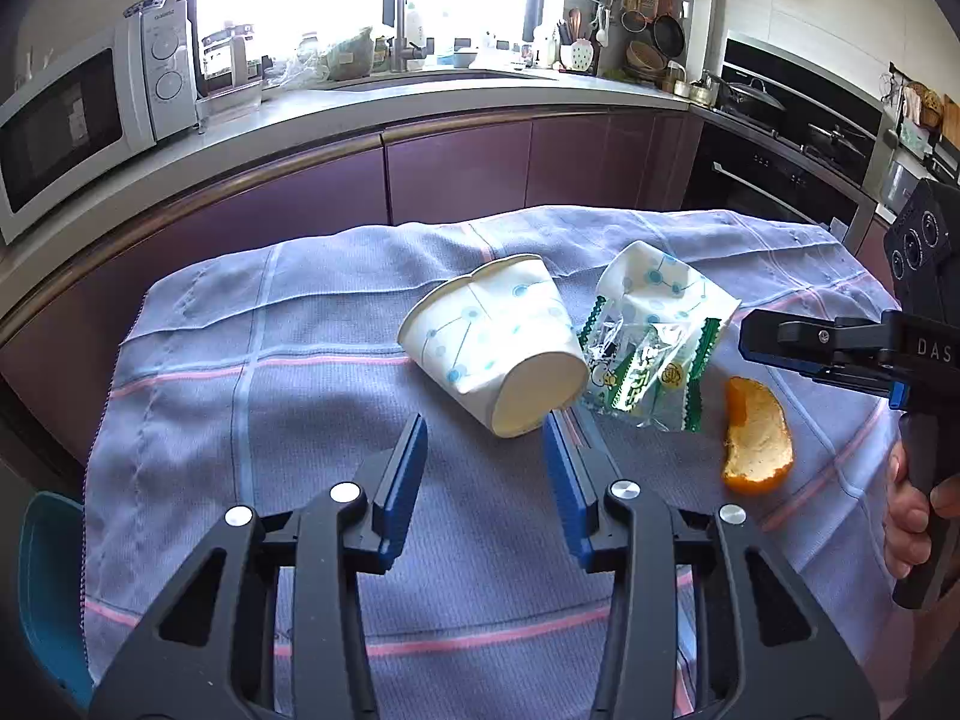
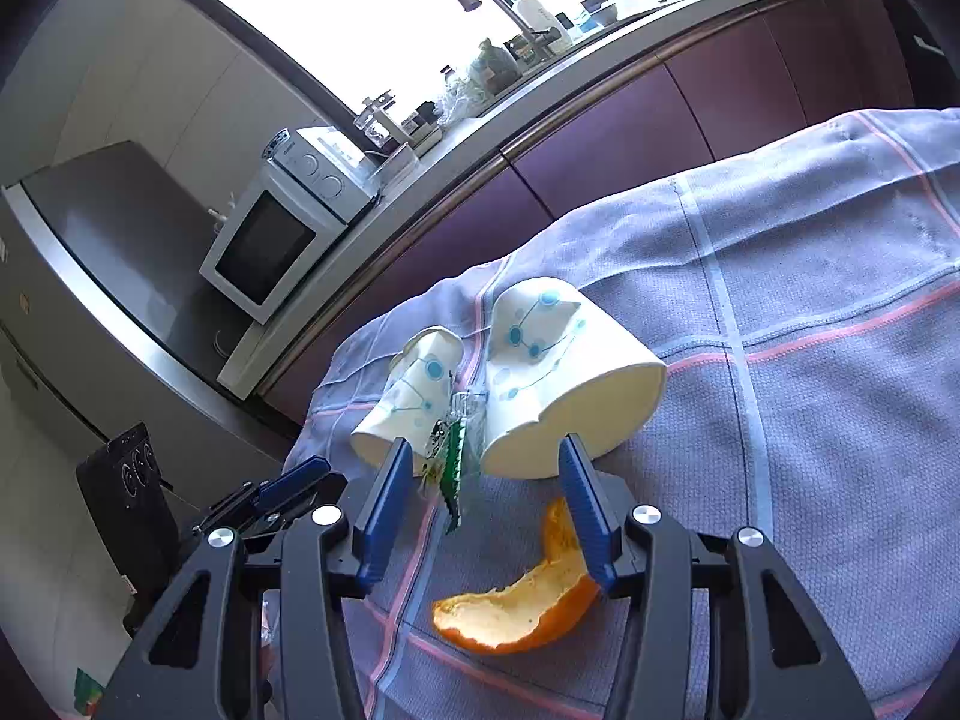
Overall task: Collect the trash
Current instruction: 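Move both tools back over the table toward the white paper cups, then grasp a white paper cup by its rim with the left tool while the right tool grasps the other cup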
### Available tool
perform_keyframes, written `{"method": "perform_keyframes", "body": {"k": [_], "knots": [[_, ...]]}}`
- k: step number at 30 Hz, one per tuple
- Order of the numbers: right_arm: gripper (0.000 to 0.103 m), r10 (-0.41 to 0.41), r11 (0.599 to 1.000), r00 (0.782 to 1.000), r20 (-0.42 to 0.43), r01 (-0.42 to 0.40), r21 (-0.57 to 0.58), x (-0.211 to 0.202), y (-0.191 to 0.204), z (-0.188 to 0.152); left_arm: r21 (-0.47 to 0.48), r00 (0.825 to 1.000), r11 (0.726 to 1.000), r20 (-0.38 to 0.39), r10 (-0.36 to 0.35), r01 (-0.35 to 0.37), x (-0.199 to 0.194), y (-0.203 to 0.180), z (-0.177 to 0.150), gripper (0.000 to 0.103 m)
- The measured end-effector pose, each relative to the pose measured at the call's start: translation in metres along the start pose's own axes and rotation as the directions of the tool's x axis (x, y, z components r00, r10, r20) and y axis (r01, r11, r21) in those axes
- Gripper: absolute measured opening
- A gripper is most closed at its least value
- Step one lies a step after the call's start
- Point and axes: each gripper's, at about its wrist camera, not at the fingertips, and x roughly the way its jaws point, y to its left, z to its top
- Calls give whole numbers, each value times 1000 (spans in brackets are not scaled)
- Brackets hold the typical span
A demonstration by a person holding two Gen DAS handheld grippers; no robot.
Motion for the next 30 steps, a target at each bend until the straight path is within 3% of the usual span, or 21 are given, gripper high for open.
{"method": "perform_keyframes", "body": {"k": [6,9,11,16,30], "knots": [[38,39,994,999,-3,-39,102,12,-19,8,24,1000,1000,-6,-16,16,17,-5,10,29],[25,61,990,998,3,-61,128,15,-22,11,28,1000,999,-13,-20,20,23,-6,10,22],[16,70,988,998,3,-69,138,17,-23,13,27,999,999,-21,-30,31,27,-4,10,10],[5,76,989,997,-5,-75,129,21,-22,13,10,999,999,-27,-43,44,32,0,8,4],[2,59,997,996,64,-62,48,-1,-11,24,-58,998,997,38,-44,46,9,14,8,2]]}}
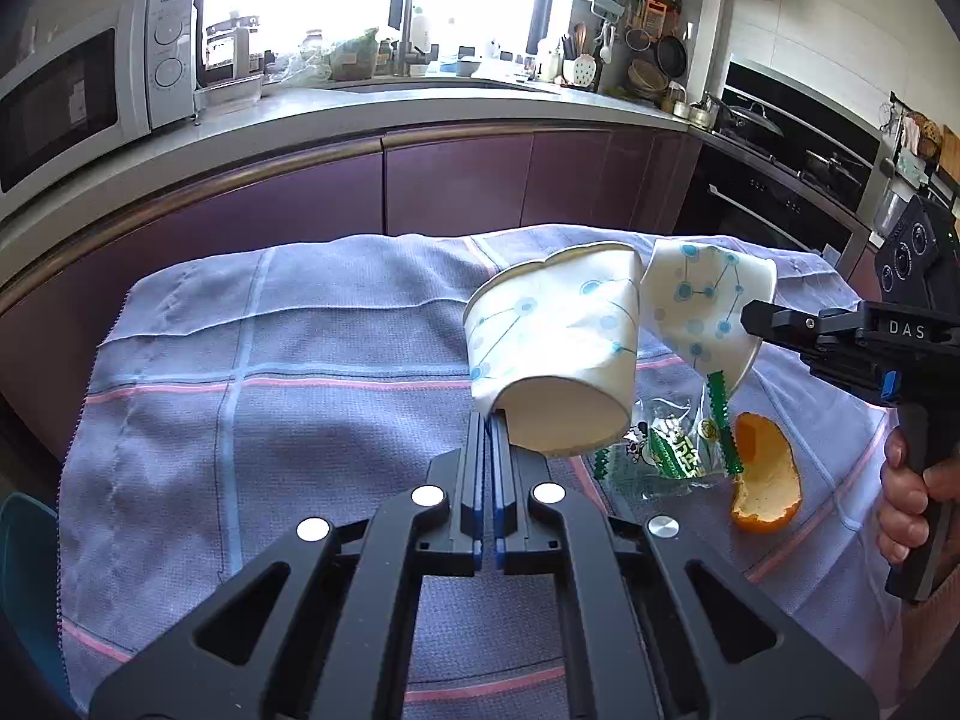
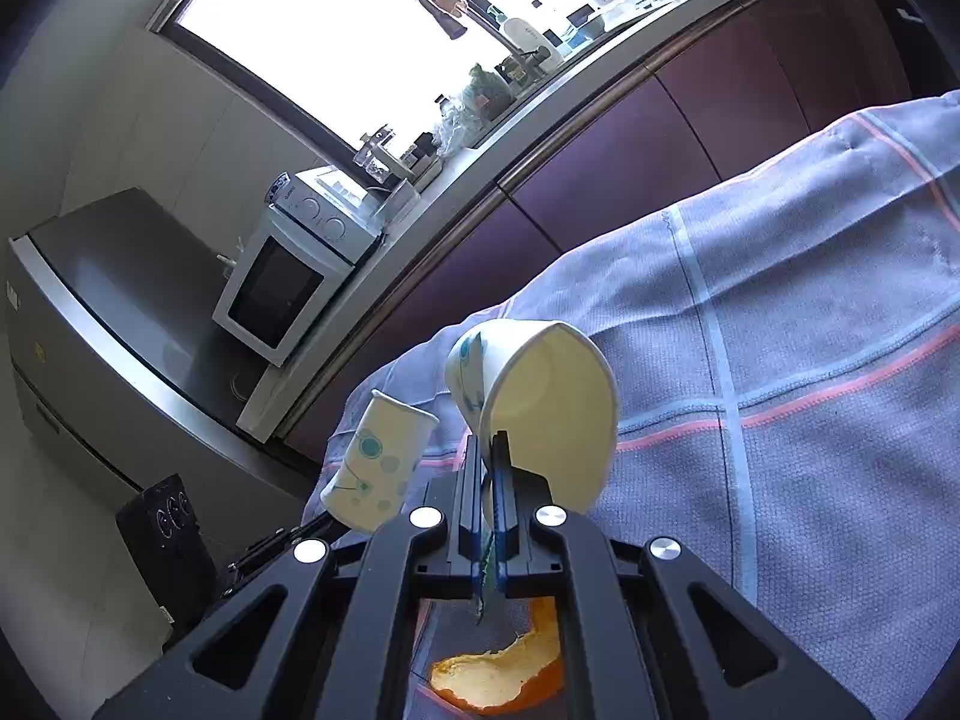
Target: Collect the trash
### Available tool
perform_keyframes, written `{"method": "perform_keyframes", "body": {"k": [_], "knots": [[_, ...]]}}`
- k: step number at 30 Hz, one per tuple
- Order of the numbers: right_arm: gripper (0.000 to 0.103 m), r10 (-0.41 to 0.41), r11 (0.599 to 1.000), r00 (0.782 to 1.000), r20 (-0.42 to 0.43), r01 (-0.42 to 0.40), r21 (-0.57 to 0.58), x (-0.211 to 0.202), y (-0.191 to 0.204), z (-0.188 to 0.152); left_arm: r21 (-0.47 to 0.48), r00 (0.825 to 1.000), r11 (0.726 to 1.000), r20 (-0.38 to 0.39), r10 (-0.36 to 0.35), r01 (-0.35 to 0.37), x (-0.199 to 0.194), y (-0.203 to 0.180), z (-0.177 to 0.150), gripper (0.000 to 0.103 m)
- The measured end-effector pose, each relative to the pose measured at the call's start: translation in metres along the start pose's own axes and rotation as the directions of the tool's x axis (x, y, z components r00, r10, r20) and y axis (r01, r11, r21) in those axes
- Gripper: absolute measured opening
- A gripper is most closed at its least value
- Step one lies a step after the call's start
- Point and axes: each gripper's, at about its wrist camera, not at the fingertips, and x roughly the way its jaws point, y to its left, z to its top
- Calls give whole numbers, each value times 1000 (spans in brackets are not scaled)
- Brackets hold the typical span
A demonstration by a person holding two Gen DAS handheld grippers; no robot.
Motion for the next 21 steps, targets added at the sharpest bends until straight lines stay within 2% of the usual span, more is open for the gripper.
{"method": "perform_keyframes", "body": {"k": [8,21], "knots": [[2,15,998,1000,22,-14,-67,-11,19,2,-36,999,999,44,31,-29,-36,15,-2,2],[2,76,986,997,-33,-80,-148,-5,59,-17,-65,994,996,92,62,-56,-97,24,-20,2]]}}
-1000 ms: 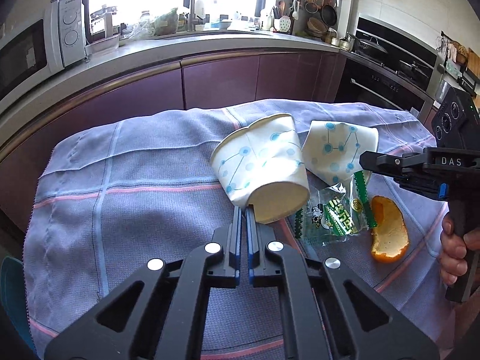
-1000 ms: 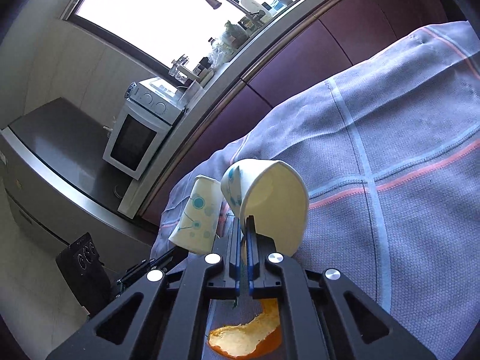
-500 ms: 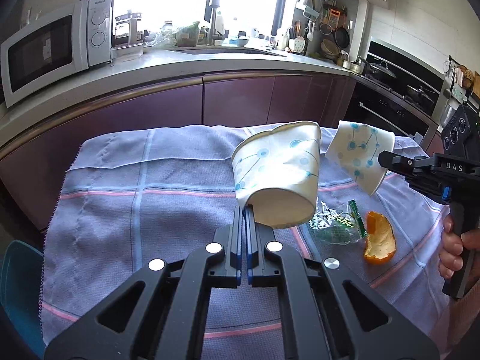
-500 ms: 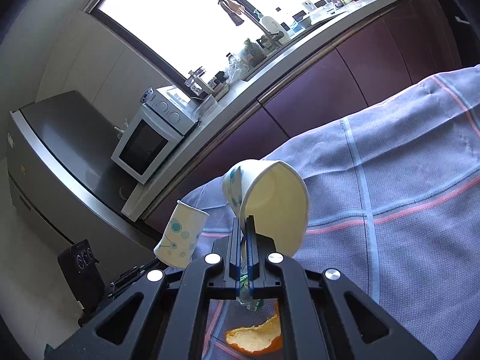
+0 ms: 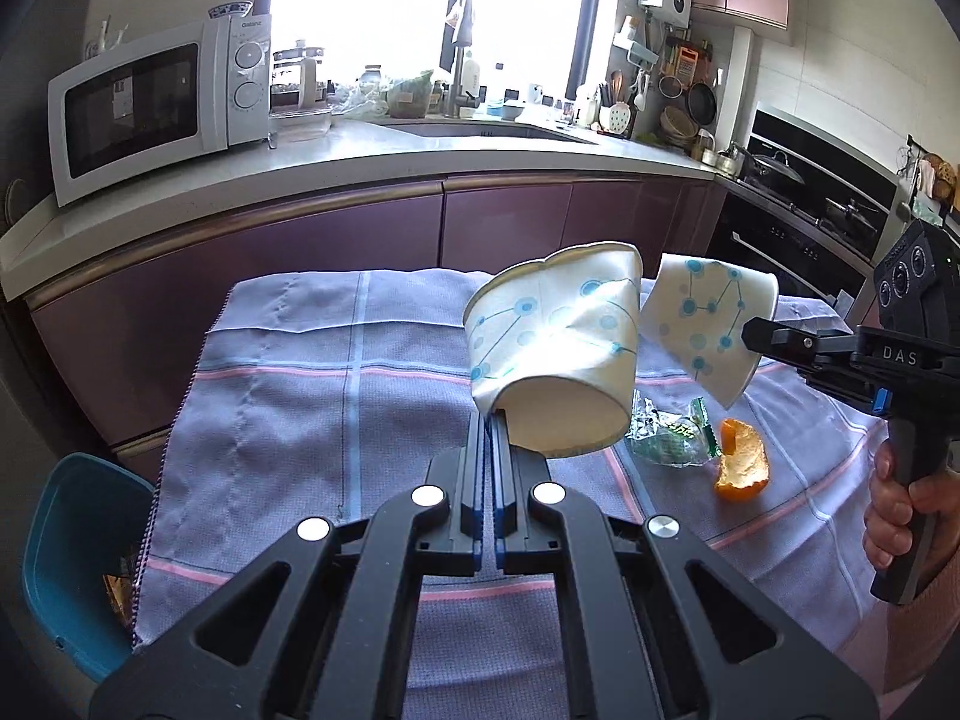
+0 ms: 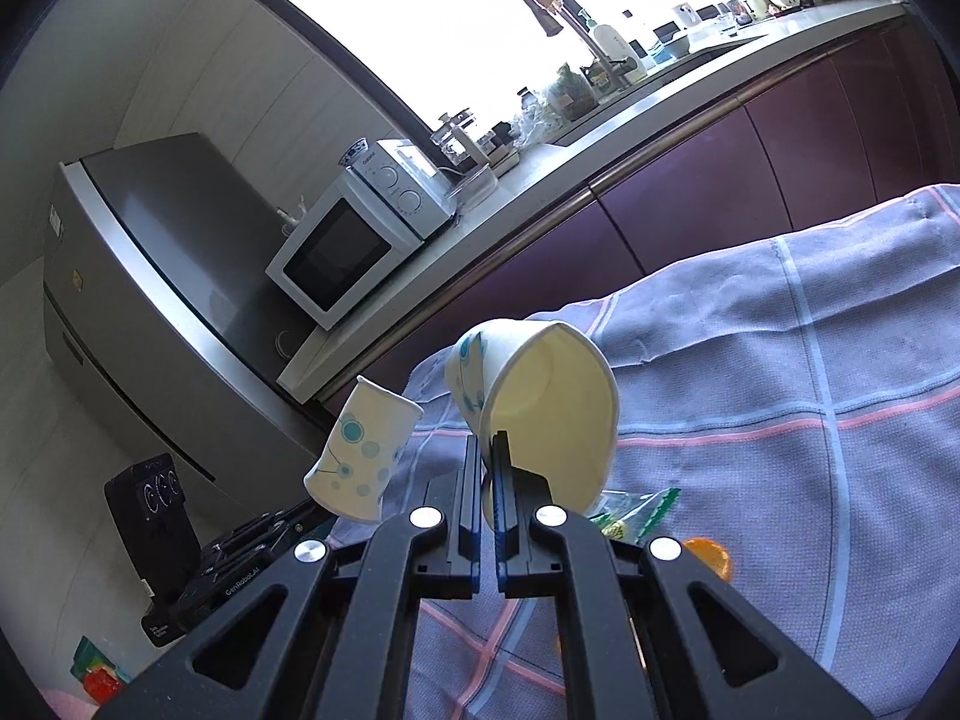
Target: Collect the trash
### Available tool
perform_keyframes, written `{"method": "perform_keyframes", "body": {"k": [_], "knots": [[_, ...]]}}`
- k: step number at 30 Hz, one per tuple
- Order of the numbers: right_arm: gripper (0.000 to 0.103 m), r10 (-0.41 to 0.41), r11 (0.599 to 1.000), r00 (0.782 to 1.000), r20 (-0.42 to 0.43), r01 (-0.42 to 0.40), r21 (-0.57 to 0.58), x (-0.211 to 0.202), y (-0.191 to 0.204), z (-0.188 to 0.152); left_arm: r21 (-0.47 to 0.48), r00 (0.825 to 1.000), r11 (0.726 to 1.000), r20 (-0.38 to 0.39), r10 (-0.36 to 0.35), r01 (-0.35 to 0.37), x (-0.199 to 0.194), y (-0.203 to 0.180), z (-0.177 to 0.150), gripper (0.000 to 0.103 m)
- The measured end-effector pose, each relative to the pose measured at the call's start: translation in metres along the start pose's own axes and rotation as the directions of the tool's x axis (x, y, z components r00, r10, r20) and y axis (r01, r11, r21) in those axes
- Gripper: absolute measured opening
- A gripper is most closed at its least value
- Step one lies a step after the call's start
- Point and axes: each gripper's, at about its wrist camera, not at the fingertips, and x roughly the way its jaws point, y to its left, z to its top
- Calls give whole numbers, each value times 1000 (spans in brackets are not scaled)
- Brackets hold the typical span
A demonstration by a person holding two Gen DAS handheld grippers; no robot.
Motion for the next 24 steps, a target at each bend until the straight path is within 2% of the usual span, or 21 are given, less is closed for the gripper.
{"method": "perform_keyframes", "body": {"k": [14,24], "knots": [[2,55,998,995,-87,-58,-39,27,38,-24,-93,999,994,15,51,-50,-46,49,-26,2],[2,110,990,979,-172,-123,-68,58,70,-44,-145,993,983,18,115,-111,-77,83,-48,2]]}}
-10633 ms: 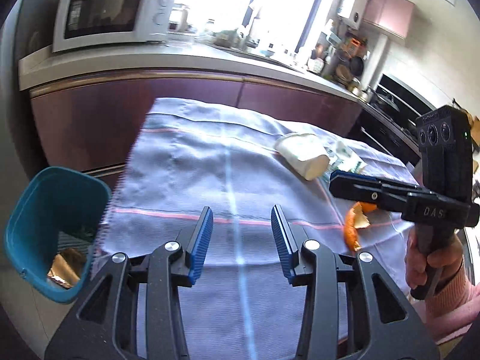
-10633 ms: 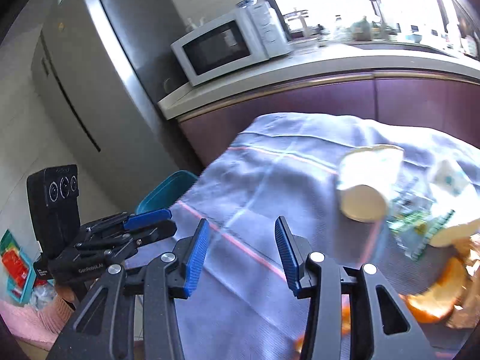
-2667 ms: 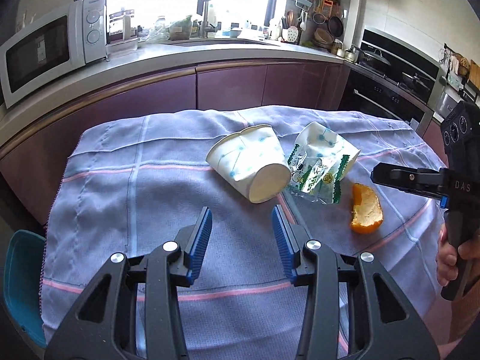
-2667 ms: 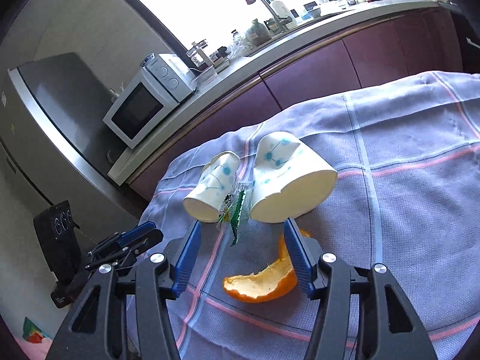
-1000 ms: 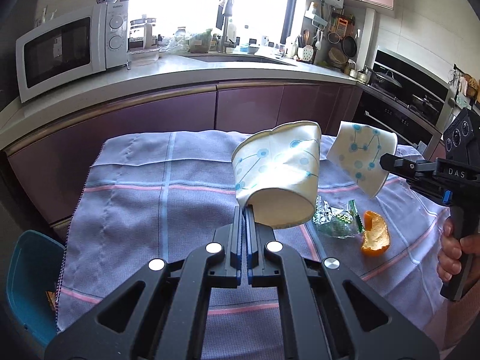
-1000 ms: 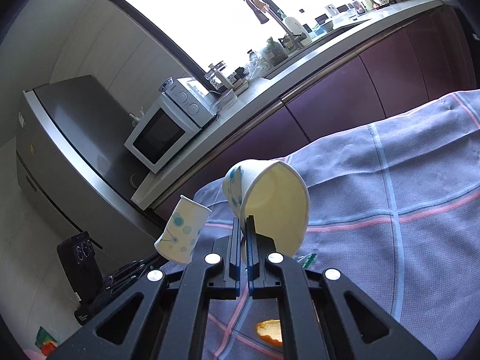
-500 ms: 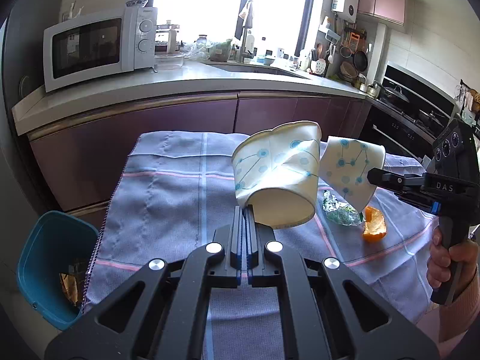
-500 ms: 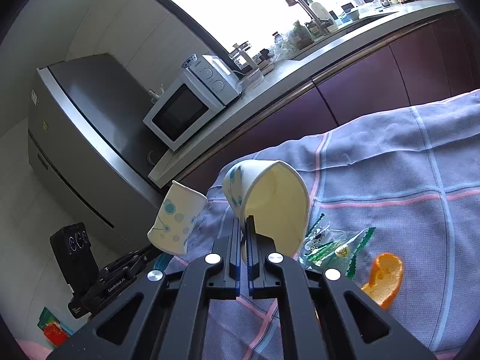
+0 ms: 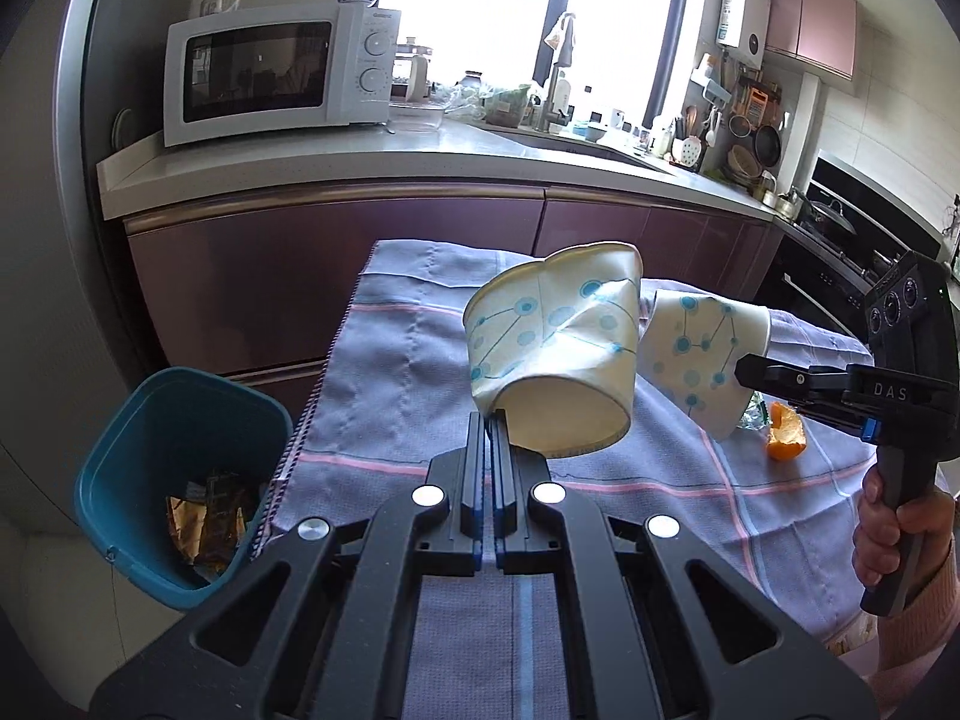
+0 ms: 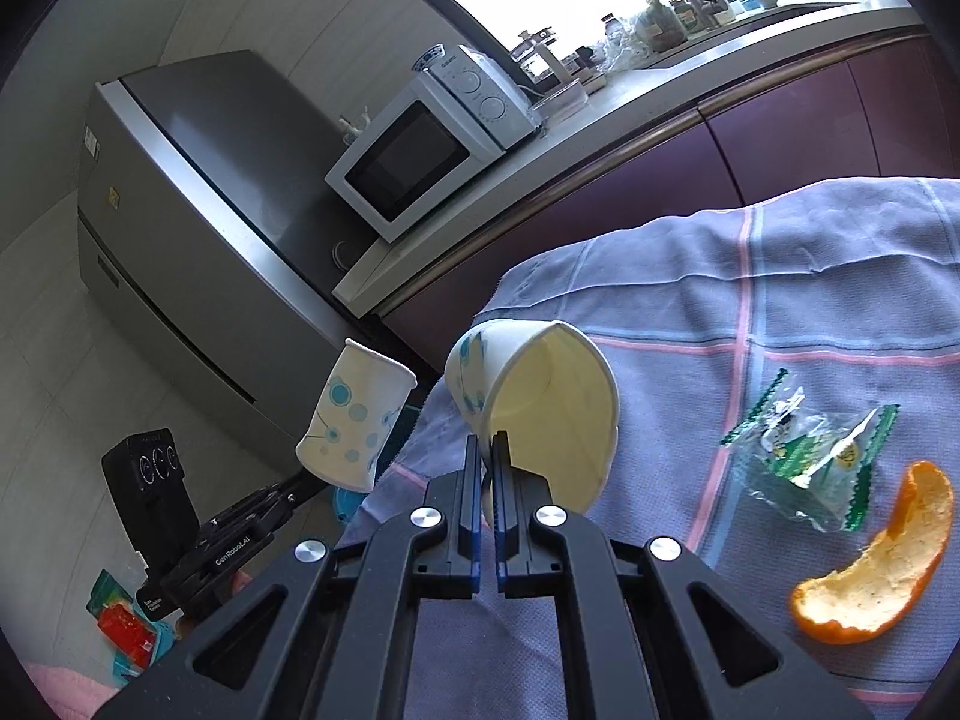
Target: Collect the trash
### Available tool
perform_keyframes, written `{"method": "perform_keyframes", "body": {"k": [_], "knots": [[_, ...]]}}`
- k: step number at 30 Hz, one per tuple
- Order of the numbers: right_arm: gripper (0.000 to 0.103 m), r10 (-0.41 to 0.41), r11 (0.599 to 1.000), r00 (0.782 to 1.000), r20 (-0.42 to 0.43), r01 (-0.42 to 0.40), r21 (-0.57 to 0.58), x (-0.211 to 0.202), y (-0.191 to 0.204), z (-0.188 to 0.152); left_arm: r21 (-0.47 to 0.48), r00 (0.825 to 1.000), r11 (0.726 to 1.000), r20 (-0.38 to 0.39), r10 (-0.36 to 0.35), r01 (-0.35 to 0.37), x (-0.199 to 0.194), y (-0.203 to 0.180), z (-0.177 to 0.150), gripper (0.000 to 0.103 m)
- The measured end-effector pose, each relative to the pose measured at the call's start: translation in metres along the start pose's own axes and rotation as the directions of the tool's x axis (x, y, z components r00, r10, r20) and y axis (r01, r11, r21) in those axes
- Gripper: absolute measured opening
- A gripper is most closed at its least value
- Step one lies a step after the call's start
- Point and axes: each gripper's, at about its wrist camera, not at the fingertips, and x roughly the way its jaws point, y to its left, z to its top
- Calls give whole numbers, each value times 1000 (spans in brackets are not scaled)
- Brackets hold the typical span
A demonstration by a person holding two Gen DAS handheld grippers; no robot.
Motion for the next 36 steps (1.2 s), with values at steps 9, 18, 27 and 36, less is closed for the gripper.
{"method": "perform_keyframes", "body": {"k": [9,18,27,36], "knots": [[2,51,998,996,-70,-54,-36,33,29,-4,-47,998,997,14,60,-60,-25,33,-11,2],[2,87,993,989,-123,-96,-71,56,54,-8,-73,993,991,29,110,-108,-47,58,-18,2],[2,113,988,980,-164,-129,-89,76,73,-11,-96,989,985,39,146,-141,-62,77,-25,2],[2,129,982,970,-206,-154,-109,100,91,-11,-129,980,973,40,196,-189,-72,101,-32,2]]}}
